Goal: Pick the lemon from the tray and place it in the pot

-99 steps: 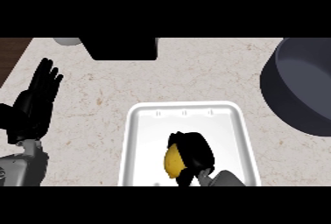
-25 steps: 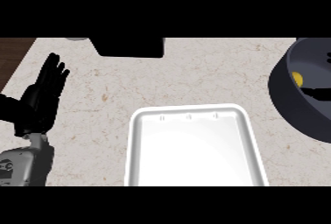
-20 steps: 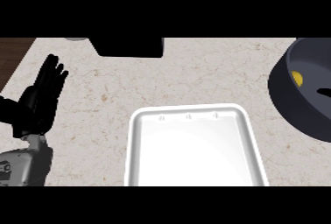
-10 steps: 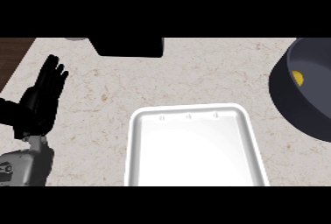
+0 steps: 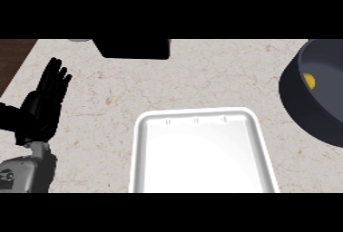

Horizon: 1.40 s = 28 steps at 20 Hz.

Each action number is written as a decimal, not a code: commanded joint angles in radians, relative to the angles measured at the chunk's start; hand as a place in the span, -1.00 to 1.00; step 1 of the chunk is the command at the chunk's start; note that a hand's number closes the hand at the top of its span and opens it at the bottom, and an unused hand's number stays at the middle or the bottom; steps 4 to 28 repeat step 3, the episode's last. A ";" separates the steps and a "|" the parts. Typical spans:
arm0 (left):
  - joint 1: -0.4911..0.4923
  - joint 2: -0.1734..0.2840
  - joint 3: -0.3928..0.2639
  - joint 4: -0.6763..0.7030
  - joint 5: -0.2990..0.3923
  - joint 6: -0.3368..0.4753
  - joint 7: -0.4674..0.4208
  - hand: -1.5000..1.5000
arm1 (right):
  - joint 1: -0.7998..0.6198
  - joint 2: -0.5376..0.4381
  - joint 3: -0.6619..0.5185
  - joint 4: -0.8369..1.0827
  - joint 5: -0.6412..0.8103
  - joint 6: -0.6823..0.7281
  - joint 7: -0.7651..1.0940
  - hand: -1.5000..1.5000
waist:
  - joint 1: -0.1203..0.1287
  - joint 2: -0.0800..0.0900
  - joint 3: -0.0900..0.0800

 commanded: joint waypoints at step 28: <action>-0.021 0.015 0.024 0.017 0.026 -0.018 0.006 0.00 | 0.039 -0.023 0.001 0.004 0.000 0.070 -0.057 -1.00 | -0.001 0.003 0.001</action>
